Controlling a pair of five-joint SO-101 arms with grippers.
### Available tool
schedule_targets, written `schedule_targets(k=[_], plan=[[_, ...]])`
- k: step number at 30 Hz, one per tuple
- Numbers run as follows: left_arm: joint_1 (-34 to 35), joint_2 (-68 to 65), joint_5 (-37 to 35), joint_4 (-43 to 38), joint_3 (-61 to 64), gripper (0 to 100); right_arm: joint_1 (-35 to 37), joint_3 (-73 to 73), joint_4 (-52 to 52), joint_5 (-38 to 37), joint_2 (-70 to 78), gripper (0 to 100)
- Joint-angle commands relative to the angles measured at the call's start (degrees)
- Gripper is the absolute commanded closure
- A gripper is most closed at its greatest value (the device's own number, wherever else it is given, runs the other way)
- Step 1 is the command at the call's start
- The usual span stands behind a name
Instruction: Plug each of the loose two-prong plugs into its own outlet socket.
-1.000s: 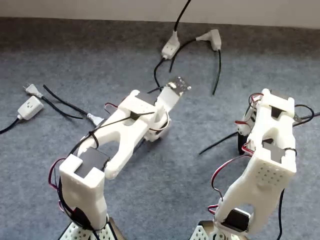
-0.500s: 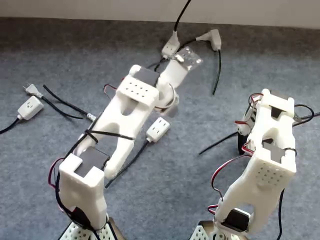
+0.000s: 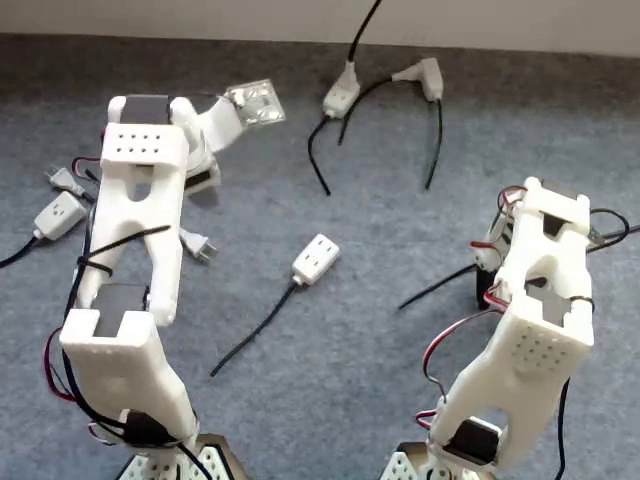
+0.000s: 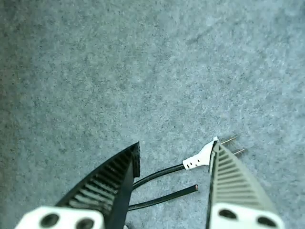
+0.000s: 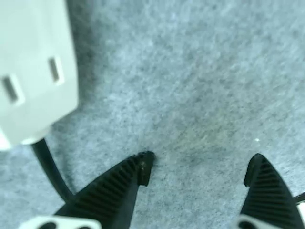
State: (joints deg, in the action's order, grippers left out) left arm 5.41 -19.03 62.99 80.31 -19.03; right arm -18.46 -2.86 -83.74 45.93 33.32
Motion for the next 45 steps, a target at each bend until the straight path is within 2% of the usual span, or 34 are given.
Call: schedule_targets(k=[1, 9, 14, 16, 26, 33, 45], plan=[[0.57, 1.80, 1.05, -5.19, 4.35, 76, 1.54, 0.57, 2.42, 0.18, 0.40, 66.3], [2.86, 1.80, 1.58, -17.23, 16.40, 76, 1.54, 0.57, 2.42, 0.18, 0.40, 66.3], [6.02, 1.89, 14.68, -18.81, 17.10, 76, 1.54, 0.57, 2.42, 0.18, 0.40, 66.3], [6.55, 1.80, 16.97, -18.99, 17.54, 76, 1.54, 0.48, 2.42, 0.18, 0.40, 66.3], [6.46, 1.71, 16.88, -18.64, 17.80, 76, 1.54, 0.48, 2.42, 0.18, 0.40, 66.3], [4.70, 1.89, 17.23, -18.73, 25.01, 76, 1.54, 0.48, 2.42, 0.18, 0.40, 66.3], [3.21, -0.48, 17.23, -19.08, 28.00, 76, 1.54, 0.40, 2.42, 0.18, 0.40, 66.3]])
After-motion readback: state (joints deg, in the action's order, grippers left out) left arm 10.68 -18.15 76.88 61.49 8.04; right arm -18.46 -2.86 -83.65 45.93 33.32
